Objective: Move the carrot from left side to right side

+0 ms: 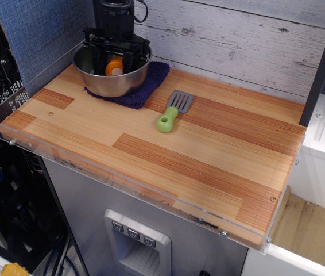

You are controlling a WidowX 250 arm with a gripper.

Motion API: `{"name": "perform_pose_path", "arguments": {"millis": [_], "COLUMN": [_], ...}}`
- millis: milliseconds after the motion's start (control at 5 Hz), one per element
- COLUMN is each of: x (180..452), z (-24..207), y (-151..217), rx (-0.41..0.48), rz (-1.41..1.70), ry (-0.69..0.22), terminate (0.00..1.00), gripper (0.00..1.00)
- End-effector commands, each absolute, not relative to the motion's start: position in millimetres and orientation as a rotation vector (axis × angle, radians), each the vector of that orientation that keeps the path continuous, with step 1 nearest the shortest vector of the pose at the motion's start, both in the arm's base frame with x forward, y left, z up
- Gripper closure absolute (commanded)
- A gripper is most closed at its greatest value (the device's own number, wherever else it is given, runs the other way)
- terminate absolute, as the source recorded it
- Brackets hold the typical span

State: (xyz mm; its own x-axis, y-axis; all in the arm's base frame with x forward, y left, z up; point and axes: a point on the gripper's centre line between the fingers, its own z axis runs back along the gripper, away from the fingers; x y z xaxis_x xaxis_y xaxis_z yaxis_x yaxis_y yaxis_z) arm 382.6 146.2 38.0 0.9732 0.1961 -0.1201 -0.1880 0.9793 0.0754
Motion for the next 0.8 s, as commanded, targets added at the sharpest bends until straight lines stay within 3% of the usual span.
{"name": "perform_pose_path", "arguments": {"millis": [0,400,600], "x": [387,374,367], "z": [94,154,170], "y": [158,167,149], "rx": [0.078,-0.002,-0.032], "rz": [0.238,0.340,0.337], "ry": [-0.020,-0.153,-0.157], "terminate": [0.00,0.00,0.00], "gripper": [1.00,1.00,1.00]}}
